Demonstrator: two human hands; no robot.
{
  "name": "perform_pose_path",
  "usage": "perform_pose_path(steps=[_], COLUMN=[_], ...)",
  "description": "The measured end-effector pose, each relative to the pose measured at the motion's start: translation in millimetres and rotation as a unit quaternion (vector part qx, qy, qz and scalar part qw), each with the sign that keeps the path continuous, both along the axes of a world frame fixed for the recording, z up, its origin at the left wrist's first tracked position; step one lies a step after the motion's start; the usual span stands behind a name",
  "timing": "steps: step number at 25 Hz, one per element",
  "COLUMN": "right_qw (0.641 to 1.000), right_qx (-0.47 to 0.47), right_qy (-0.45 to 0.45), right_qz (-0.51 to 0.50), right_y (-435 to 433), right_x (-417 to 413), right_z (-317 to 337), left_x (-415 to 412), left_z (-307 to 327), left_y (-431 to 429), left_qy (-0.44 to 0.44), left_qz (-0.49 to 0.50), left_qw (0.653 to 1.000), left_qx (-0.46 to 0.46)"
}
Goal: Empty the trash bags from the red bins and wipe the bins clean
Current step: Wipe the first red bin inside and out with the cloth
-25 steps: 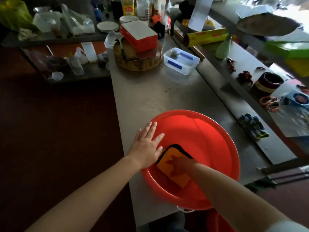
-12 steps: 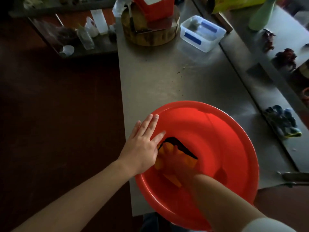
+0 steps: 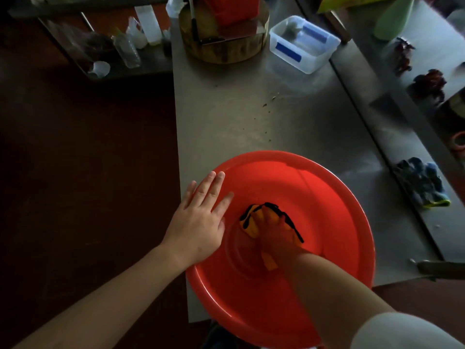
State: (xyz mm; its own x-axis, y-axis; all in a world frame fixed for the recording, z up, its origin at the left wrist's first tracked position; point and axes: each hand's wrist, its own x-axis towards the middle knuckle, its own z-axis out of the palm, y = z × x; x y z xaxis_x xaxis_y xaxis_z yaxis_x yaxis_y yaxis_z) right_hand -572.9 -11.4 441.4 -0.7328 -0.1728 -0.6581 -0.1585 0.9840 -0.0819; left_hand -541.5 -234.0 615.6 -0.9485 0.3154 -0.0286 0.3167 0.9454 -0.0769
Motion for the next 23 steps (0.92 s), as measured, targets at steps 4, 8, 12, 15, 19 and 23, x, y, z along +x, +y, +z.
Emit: perform_pose_path(steps=[4, 8, 12, 15, 19, 23], right_qw=[0.998, 1.0, 0.997, 0.996, 0.998, 0.975], right_qx=[-0.022, -0.019, 0.015, 0.027, 0.001, -0.023], right_qy=[0.0, 0.009, 0.009, -0.029, 0.004, -0.078], right_qz=[-0.059, -0.01, 0.072, 0.075, -0.056, -0.209], right_y=[-7, -37, -76, -70, -13, 7], right_x=[6, 21, 48, 37, 29, 16], right_z=[-2, 10, 11, 15, 19, 19], left_x=[0, -1, 0, 0, 0, 0], left_z=[-2, -2, -2, -2, -3, -4], left_y=[4, 4, 3, 1, -2, 4], left_qy=[0.001, 0.006, 0.005, 0.008, 0.005, 0.011], left_qz=[0.005, 0.0, -0.003, -0.003, 0.002, 0.005], left_qw=[1.0, 1.0, 1.0, 0.999, 0.999, 0.999], left_qx=[0.018, 0.029, 0.031, 0.031, 0.041, 0.047])
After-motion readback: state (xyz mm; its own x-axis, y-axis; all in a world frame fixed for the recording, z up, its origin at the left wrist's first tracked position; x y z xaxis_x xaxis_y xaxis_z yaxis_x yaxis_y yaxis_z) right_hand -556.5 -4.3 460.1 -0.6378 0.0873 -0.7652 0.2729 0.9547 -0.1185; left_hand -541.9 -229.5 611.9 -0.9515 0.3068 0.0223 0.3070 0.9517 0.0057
